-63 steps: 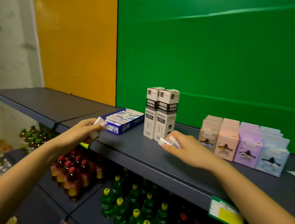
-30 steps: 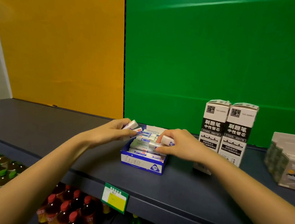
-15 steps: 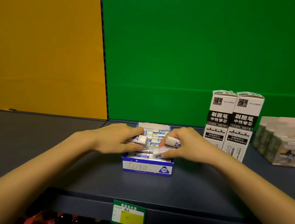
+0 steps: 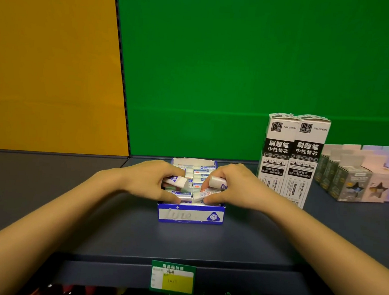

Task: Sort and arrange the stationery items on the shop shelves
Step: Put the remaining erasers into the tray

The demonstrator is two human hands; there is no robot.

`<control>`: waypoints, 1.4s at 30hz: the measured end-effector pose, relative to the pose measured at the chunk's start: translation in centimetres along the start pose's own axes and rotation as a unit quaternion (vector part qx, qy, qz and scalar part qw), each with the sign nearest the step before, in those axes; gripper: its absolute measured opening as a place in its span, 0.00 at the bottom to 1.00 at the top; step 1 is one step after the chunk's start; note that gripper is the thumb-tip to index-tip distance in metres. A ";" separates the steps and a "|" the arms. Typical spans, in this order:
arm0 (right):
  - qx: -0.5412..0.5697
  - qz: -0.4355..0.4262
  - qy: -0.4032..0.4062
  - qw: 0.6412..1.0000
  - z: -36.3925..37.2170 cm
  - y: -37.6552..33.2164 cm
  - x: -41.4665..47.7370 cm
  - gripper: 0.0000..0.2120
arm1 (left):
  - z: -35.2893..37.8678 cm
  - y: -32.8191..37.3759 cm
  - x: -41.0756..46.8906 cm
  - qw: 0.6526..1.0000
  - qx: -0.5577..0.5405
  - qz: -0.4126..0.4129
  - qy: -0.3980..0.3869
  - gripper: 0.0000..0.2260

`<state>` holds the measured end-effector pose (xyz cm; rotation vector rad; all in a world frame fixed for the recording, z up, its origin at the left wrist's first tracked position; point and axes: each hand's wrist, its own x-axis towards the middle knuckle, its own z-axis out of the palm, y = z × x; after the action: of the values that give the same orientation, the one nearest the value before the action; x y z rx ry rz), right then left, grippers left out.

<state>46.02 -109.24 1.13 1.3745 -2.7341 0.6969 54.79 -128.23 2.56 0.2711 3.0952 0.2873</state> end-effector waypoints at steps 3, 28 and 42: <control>-0.012 -0.001 -0.008 1.000 0.3 -0.1 0.0 0.16 | -0.1 -0.3 -0.2 0.999 -0.034 -0.001 0.000 0.13; 0.000 -0.119 -0.096 0.988 -1.3 -1.2 -1.2 0.13 | -0.2 0.9 -2.9 0.990 -0.136 -0.020 0.036 0.12; 0.075 -0.106 -0.175 0.976 -1.9 -0.2 1.4 0.14 | -0.1 0.2 -1.4 0.997 -0.053 0.002 0.047 0.13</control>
<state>44.97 -109.63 3.20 1.9613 -2.7627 0.7204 56.20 -128.31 2.74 0.2670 3.1582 0.4776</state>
